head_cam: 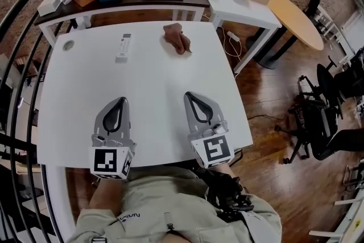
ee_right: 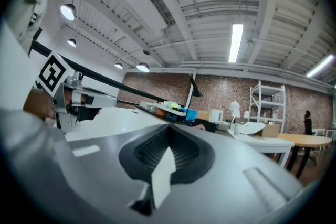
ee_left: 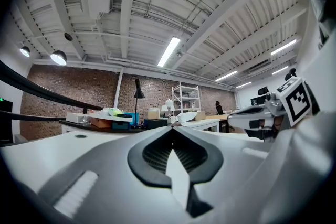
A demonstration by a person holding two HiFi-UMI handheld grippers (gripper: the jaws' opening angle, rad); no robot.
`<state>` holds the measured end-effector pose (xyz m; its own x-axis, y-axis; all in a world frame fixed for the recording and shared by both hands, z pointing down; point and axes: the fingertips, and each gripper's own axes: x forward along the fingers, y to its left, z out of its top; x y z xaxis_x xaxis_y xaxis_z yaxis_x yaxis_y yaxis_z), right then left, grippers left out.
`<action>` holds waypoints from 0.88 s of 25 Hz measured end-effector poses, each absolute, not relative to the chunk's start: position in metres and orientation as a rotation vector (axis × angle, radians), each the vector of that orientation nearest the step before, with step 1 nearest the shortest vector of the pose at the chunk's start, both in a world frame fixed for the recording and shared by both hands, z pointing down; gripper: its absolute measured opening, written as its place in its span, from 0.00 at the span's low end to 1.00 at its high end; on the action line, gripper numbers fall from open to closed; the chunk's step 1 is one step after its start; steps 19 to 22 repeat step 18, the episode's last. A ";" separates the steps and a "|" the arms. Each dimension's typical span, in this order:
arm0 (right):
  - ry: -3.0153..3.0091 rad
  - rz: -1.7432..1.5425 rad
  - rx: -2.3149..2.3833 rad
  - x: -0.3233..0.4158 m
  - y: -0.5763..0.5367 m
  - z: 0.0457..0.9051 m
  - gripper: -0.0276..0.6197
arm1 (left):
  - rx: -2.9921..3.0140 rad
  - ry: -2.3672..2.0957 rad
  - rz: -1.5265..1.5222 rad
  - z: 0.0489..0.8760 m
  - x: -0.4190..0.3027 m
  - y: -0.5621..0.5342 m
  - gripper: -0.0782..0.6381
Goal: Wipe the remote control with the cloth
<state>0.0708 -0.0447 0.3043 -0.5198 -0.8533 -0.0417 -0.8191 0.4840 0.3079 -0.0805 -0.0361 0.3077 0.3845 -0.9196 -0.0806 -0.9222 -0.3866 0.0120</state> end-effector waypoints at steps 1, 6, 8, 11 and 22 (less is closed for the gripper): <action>-2.605 -0.444 1.469 0.070 -0.044 0.304 0.05 | -2.585 1.722 0.108 0.309 -0.082 -0.037 0.11; -2.617 -0.407 1.481 0.072 -0.042 0.305 0.05 | -2.586 1.734 0.101 0.311 -0.083 -0.037 0.11; -2.625 -0.392 1.495 0.074 -0.043 0.304 0.05 | -2.589 1.735 0.101 0.310 -0.083 -0.037 0.11; -2.626 -0.371 1.502 0.075 -0.044 0.305 0.05 | -2.586 1.724 0.084 0.313 -0.084 -0.038 0.11; -2.599 -0.344 1.496 0.080 -0.046 0.316 0.05 | -2.594 1.701 0.075 0.316 -0.082 -0.039 0.11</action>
